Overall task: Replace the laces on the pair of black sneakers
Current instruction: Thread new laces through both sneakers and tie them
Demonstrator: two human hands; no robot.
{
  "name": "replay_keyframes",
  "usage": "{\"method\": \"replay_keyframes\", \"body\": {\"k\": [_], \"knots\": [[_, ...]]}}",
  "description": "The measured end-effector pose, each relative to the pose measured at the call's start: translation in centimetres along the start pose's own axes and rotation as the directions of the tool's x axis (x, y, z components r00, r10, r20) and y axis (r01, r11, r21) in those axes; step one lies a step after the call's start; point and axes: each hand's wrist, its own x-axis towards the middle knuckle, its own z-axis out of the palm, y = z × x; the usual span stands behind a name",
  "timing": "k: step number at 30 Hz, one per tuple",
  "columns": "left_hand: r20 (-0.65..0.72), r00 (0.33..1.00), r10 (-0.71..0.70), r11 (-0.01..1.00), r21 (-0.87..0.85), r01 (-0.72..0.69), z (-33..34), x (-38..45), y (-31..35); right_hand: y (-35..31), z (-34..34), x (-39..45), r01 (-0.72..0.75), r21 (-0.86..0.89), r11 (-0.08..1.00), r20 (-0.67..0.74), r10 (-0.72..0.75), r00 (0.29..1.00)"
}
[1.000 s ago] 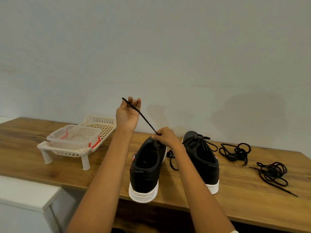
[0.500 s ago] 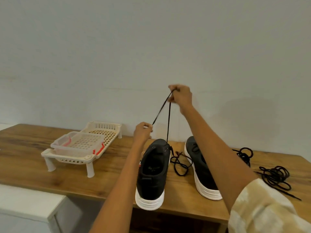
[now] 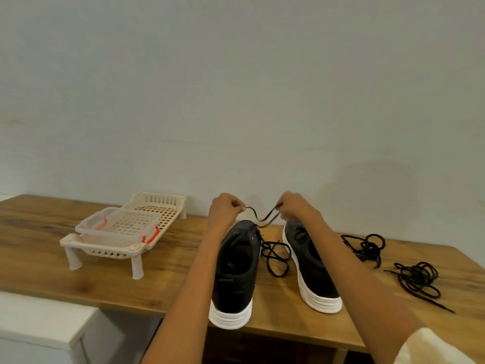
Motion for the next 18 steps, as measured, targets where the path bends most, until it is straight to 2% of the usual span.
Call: {"method": "replay_keyframes", "body": {"k": [1,3,5,7,9,11,15,17,18], "knots": [[0.041,0.999,0.013,0.999,0.030,-0.014,0.0,0.1,-0.2,0.2,0.4,-0.5,0.001,-0.042,0.999,0.071,0.002,0.997],[0.134,0.990,0.035,0.995,0.093,-0.048,0.1,0.0,-0.6,0.1,1.0,-1.0,0.047,0.009,0.999,0.067,-0.047,0.997],[0.199,0.979,0.039,0.993,0.101,-0.060,0.2,-0.2,-0.7,-0.6,1.5,-1.0,0.135,0.286,0.949,-0.018,-0.135,0.991],[0.191,0.981,0.037,0.999,0.026,-0.043,0.2,-0.3,-0.8,-1.7,2.2,-1.3,0.188,0.525,0.830,0.017,-0.231,0.973],[0.161,0.987,0.025,0.998,-0.064,-0.015,-0.1,-0.3,-1.0,-2.5,3.5,-1.5,0.187,0.613,0.767,0.022,-0.254,0.967],[0.178,0.984,-0.007,0.990,-0.136,0.032,-0.2,-0.3,-1.2,-2.9,4.4,-1.8,0.175,0.682,0.710,-0.054,-0.190,0.980],[0.206,0.978,-0.036,0.987,-0.147,0.068,-0.8,-0.8,-1.5,-2.9,5.6,-1.5,0.143,0.665,0.733,-0.084,-0.117,0.990],[0.342,0.938,-0.063,0.994,-0.066,0.090,-1.3,-0.7,-1.4,-2.8,5.9,-1.1,0.154,0.573,0.805,-0.097,-0.120,0.988],[0.440,0.891,-0.113,0.993,0.012,0.120,-1.6,-0.5,-1.5,-2.9,6.1,-1.0,0.161,0.510,0.845,-0.088,-0.134,0.987]]}}
